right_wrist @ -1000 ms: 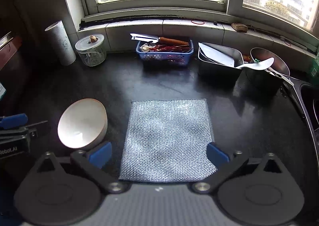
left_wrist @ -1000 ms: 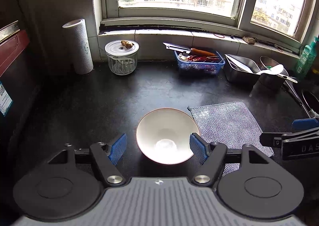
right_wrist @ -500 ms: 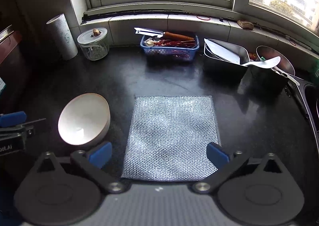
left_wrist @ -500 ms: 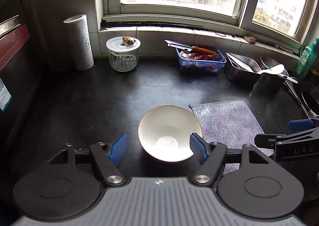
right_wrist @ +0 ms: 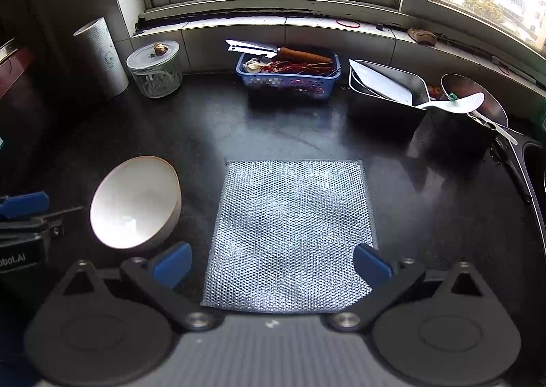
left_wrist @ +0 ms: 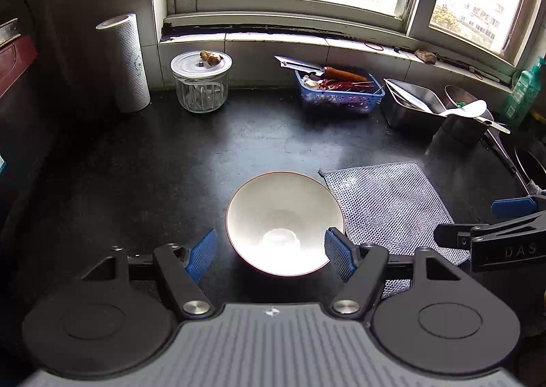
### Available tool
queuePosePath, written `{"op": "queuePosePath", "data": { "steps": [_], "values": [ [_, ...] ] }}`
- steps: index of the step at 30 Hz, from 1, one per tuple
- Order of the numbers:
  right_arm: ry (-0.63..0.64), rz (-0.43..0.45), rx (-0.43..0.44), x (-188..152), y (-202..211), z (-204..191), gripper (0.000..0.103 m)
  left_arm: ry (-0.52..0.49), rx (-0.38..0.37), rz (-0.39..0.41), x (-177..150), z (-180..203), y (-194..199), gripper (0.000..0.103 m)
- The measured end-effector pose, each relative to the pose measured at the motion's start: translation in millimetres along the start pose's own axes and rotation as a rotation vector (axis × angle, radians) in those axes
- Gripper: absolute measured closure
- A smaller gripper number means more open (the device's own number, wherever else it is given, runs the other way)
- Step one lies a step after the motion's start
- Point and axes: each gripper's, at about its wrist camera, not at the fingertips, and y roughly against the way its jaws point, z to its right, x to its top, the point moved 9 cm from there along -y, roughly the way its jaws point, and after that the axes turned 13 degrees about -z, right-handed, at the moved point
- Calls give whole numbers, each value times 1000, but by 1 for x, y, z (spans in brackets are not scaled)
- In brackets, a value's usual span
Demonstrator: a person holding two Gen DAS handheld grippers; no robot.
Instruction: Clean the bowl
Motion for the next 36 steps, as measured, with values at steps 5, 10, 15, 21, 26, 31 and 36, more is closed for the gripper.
{"op": "queuePosePath", "data": {
  "steps": [5, 10, 15, 21, 26, 31, 36],
  "values": [
    [1, -16, -3, 1, -10, 2, 2, 20, -11, -25, -3, -5, -16, 34],
    [8, -34, -4, 3, -32, 7, 2, 62, -34, -55, -7, -13, -35, 34],
    [36, -49, -3, 3, -58, 15, 13, 109, -29, -70, -8, -25, -52, 34],
    [75, -80, 29, 3, -85, 20, 32, 160, -46, -73, -3, -35, -71, 35],
    [136, -97, 37, 4, -102, 20, 44, 184, -72, -89, 3, -36, -85, 56],
    [196, -79, 30, 8, -109, 20, 45, 205, -101, -116, 4, -37, -96, 69],
    [233, -68, 33, 13, -111, 21, 46, 230, -130, -126, 2, -39, -100, 83]
  ]
}}
